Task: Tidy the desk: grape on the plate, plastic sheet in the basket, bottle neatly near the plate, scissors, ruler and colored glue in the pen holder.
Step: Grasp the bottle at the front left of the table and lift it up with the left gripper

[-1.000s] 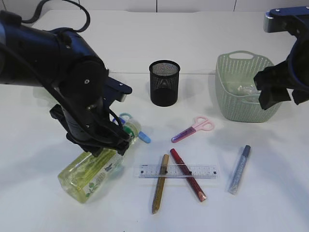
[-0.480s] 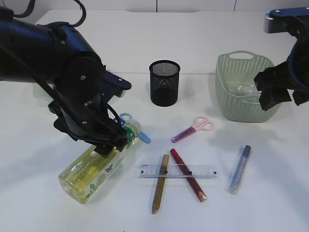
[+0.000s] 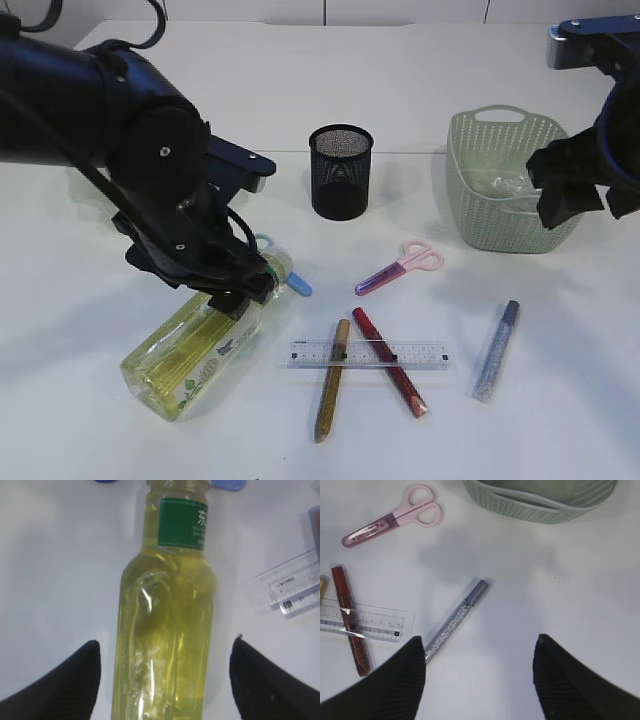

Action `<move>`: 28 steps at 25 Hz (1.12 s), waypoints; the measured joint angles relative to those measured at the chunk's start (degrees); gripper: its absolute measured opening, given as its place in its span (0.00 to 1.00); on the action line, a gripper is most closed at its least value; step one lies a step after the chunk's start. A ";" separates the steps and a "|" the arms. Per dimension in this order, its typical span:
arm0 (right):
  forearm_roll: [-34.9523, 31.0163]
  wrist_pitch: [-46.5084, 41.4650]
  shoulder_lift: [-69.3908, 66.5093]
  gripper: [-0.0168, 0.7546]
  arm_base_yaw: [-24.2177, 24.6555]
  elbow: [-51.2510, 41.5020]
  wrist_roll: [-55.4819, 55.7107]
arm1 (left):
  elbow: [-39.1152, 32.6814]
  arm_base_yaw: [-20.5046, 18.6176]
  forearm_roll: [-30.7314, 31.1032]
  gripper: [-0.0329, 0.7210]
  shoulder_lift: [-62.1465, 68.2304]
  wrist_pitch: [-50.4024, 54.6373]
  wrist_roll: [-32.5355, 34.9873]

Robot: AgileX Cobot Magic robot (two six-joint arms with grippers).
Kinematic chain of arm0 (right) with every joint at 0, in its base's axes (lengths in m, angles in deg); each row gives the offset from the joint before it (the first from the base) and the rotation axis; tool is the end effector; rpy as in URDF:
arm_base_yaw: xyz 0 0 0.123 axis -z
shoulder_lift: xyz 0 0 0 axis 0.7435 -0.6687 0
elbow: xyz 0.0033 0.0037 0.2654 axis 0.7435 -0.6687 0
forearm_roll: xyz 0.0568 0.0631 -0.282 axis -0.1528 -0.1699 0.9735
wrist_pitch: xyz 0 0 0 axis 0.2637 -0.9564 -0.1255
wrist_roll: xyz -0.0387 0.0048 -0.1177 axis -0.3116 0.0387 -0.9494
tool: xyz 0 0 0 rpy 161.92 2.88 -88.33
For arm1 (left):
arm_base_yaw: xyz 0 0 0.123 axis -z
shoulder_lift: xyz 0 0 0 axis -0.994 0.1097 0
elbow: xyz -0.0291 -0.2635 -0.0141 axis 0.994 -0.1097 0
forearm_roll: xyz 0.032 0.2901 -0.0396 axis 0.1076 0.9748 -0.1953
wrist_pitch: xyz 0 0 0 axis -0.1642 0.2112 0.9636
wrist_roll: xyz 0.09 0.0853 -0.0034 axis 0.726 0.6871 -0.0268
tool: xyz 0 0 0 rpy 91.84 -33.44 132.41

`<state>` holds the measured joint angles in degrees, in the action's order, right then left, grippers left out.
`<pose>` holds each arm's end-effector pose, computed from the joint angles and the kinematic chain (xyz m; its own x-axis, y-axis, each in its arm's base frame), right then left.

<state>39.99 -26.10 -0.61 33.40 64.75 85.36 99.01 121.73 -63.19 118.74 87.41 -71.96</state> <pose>0.3394 0.0765 0.2285 -0.9047 -0.1324 -0.4050 -0.1246 0.9912 -0.0456 0.3347 -0.2302 0.1084 -0.8643 0.4215 -0.2744 0.3974 0.9067 0.1411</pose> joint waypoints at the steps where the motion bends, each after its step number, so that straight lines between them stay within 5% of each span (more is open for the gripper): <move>1: 0.00 0.00 0.00 0.70 0.00 0.00 0.00 | 0.00 -0.80 -1.34 0.82 0.00 -0.01 1.27; 11: 0.00 0.00 0.00 0.70 0.00 0.00 0.00 | 0.00 -3.42 -7.18 0.82 1.43 -0.09 7.78; 17: 0.00 0.00 0.00 0.70 0.00 0.00 0.00 | 0.00 -3.42 -10.40 0.91 2.32 -0.74 10.71; 28: 0.00 0.00 0.00 0.70 0.00 0.00 0.00 | 0.00 -3.42 -10.40 0.92 7.64 -0.84 11.30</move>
<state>39.99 -26.10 -0.61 33.40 64.75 85.36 99.01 118.31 -73.59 126.38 86.57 -60.66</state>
